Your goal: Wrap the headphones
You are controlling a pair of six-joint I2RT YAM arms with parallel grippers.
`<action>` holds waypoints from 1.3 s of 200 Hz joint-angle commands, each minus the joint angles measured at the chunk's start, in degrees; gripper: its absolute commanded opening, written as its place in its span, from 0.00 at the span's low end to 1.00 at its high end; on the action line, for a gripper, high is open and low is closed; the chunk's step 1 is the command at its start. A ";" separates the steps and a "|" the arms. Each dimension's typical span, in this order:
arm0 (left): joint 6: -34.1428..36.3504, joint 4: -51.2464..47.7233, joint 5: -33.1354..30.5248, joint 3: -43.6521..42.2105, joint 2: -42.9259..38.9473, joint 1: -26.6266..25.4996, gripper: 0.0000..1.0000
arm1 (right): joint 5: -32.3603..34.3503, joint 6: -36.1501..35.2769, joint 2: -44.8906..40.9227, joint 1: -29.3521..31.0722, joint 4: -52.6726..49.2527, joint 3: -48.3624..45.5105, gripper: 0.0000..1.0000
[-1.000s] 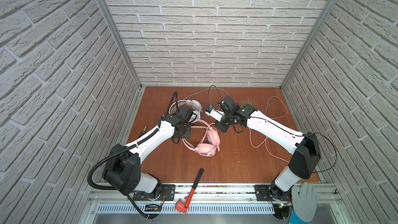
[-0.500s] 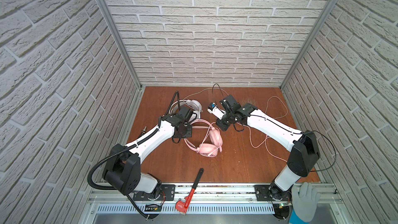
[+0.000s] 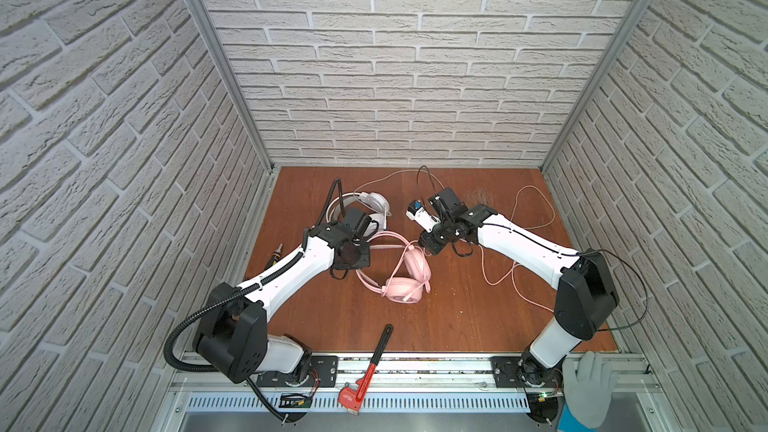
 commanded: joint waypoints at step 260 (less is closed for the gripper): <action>-14.59 10.81 1.49 -15.16 -4.45 -0.99 0.35 | -4.39 4.82 5.60 -1.49 4.81 -4.08 0.29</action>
